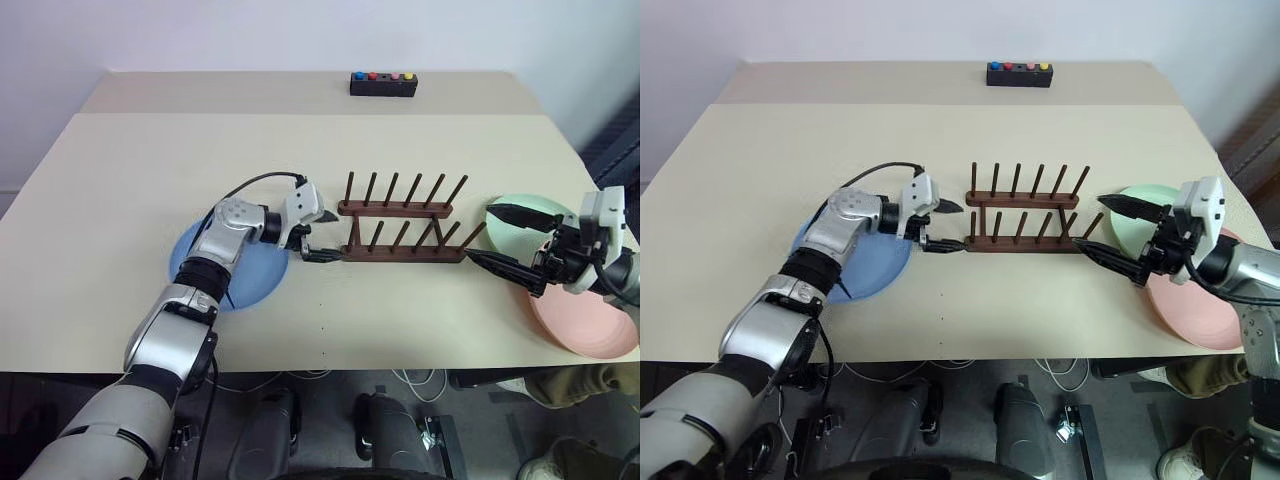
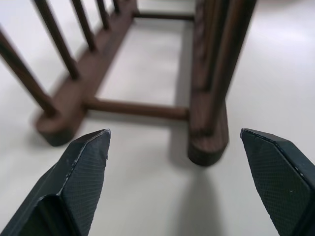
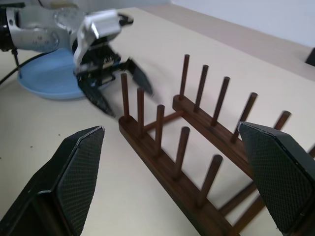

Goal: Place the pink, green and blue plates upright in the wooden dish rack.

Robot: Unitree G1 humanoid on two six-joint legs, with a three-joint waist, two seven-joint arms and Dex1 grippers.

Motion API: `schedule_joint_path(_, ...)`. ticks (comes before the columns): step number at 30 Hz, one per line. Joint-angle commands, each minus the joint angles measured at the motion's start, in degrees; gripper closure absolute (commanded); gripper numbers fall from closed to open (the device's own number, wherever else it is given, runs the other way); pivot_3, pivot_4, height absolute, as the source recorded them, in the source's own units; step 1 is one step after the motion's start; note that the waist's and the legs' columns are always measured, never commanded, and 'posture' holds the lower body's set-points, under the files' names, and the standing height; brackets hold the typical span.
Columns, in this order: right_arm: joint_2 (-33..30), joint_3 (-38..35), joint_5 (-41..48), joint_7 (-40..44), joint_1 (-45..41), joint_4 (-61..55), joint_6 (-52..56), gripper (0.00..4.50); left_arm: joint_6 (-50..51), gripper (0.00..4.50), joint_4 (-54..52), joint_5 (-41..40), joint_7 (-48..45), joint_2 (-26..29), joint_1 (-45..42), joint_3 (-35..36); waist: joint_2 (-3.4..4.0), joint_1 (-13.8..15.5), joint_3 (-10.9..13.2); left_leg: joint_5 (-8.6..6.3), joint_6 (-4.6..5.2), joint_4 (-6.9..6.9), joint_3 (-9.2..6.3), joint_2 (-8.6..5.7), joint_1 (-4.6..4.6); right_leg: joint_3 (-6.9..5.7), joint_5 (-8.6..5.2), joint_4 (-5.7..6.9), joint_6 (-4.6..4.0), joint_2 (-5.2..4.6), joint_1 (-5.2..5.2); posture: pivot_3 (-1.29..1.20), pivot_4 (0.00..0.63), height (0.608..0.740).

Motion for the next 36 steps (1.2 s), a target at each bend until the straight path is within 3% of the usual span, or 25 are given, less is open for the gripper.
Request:
schedule_joint_path(1,1.57,1.19,1.07,-1.26,-2.50,-1.08,0.83,0.00,9.19,0.26,-11.85,-6.82,-0.91,1.78,-1.13,4.98,0.00,-0.03,0.00,0.00,0.00,0.00,0.00,0.00,0.00,0.00,0.00,0.01,0.00,0.00,0.00,0.00,0.150,0.735)
schedule_joint_path(3,3.02,2.19,1.52,-3.00,-4.49,-0.14,2.29,0.00,14.89,0.78,-16.56,-10.09,-0.15,2.79,-1.62,7.50,0.00,-0.22,0.00,0.00,0.00,0.01,0.00,0.00,0.00,0.01,0.00,0.01,0.00,0.00,0.00,0.00,0.150,0.735)
schedule_joint_path(6,3.63,3.02,2.50,-2.23,-5.76,0.30,3.97,0.87,22.71,2.30,-23.59,-14.91,0.26,4.19,-1.04,10.02,0.03,-0.11,-0.01,0.00,-0.01,0.01,-0.01,0.01,0.02,0.01,0.00,0.04,0.00,0.01,0.00,0.00,0.150,0.735)
schedule_joint_path(10,2.94,4.42,1.49,-0.62,-5.55,0.50,4.31,2.82,33.51,4.26,-34.90,-23.33,-2.15,6.61,2.94,11.29,0.03,-0.13,-0.01,0.00,0.00,0.01,-0.01,0.00,0.01,0.01,-0.01,0.01,0.01,0.02,0.03,0.00,0.150,0.735)
schedule_joint_path(11,2.78,4.74,0.70,-0.48,-5.52,0.88,3.79,3.31,36.29,4.50,-38.25,-25.90,-3.67,7.68,4.78,11.00,0.03,-0.06,-0.01,0.00,0.00,0.01,-0.01,0.00,0.02,0.02,-0.01,0.01,0.02,0.02,0.04,0.00,0.150,0.735)
schedule_joint_path(13,2.92,5.20,-0.15,-0.94,-6.11,2.02,3.77,4.30,41.18,4.50,-42.78,-28.62,-4.34,8.71,7.48,9.24,0.03,-0.13,-0.01,0.00,-0.01,0.01,-0.01,0.00,0.03,0.02,-0.01,0.02,0.01,0.02,0.05,0.00,0.150,0.735)
schedule_joint_path(14,2.69,6.09,-1.49,-0.90,-6.03,2.29,3.27,4.42,42.30,4.50,-44.04,-28.67,-4.01,8.78,8.39,8.05,0.03,-0.07,-0.01,0.01,-0.01,0.01,-0.01,0.00,0.05,0.03,-0.02,0.02,0.01,0.02,0.07,0.00,0.150,0.735)
schedule_joint_path(20,0.14,13.13,-14.38,-0.25,-2.55,4.96,-4.82,4.42,34.17,4.50,-45.65,-18.13,1.64,5.74,13.59,-3.47,0.03,0.04,-0.02,0.00,0.00,0.04,-0.03,-0.05,0.07,0.03,-0.03,-0.02,0.00,0.02,0.14,0.00,0.150,0.735)
schedule_joint_path(24,0.05,13.70,-17.04,-0.27,-2.49,6.62,-8.06,4.42,30.94,4.50,-42.28,-13.04,6.22,2.76,15.06,-7.78,0.04,-0.10,-0.02,0.00,0.00,0.04,-0.03,-0.05,0.07,0.03,-0.03,-0.01,0.00,0.02,0.12,0.00,0.150,0.735)
schedule_joint_path(28,-0.65,15.91,-23.40,-1.82,-3.13,9.39,-13.44,4.42,23.88,4.50,-35.12,-2.04,14.45,0.28,14.53,-13.49,0.07,-0.03,-0.04,0.00,0.00,0.04,-0.02,-0.03,0.09,0.03,-0.03,0.00,0.00,0.03,0.11,0.00,0.150,0.735)
schedule_joint_path(36,-0.35,18.36,-28.89,-3.57,-5.81,14.71,-17.99,4.42,17.24,4.50,-26.38,6.02,19.16,-4.08,12.16,-16.54,0.06,0.14,-0.04,0.00,0.00,0.04,-0.02,-0.05,0.07,0.03,-0.03,-0.02,0.01,0.01,0.11,0.00,0.150,0.735)
